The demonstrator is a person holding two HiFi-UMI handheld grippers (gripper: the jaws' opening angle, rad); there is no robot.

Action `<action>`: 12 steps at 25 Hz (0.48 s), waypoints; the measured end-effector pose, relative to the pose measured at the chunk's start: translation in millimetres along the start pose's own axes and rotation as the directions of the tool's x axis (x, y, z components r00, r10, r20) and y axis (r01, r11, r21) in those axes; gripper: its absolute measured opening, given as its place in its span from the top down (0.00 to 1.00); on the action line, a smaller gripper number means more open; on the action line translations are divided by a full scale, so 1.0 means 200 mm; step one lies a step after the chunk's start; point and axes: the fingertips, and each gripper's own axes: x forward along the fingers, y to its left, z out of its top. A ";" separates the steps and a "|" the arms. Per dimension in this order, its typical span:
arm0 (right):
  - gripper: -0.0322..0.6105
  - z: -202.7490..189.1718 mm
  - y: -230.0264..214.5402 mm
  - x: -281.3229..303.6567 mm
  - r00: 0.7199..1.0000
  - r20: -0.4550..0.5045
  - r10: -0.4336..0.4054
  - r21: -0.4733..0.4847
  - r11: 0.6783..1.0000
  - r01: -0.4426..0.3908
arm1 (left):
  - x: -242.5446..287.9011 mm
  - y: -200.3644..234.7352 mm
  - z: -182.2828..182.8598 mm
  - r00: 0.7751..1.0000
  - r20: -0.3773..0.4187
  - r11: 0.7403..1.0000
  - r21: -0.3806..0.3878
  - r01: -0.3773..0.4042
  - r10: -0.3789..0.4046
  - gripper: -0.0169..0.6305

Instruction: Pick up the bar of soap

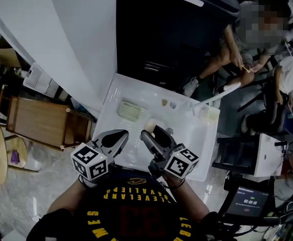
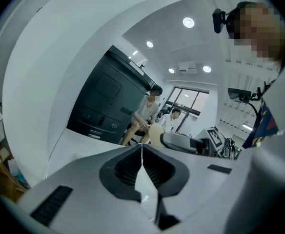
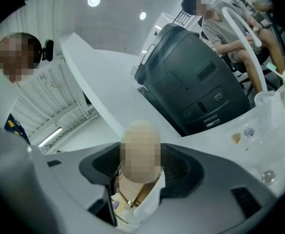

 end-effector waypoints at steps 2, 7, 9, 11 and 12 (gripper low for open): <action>0.55 0.01 0.03 0.00 1.000 0.001 0.011 -0.012 1.000 -0.011 | 0.00 -0.01 0.02 1.000 0.003 1.000 0.003 0.001 -0.001 0.95; 0.55 0.05 0.08 -0.02 1.000 0.012 0.028 -0.026 0.999 -0.027 | 0.00 -0.04 0.05 1.000 0.020 1.000 0.018 0.009 -0.009 0.95; 0.55 0.09 0.08 -0.03 0.999 0.034 0.030 -0.030 0.999 -0.029 | 0.02 -0.06 0.08 1.000 0.024 0.999 0.031 0.018 -0.019 0.95; 0.55 0.13 0.09 -0.04 0.998 0.057 0.031 -0.035 0.999 -0.029 | 0.04 -0.07 0.09 0.999 0.029 0.999 0.043 0.026 -0.027 0.95; 0.55 0.15 0.09 -0.05 0.997 0.067 0.031 -0.038 0.999 -0.029 | 0.05 -0.08 0.09 0.999 0.030 0.998 0.047 0.030 -0.031 0.95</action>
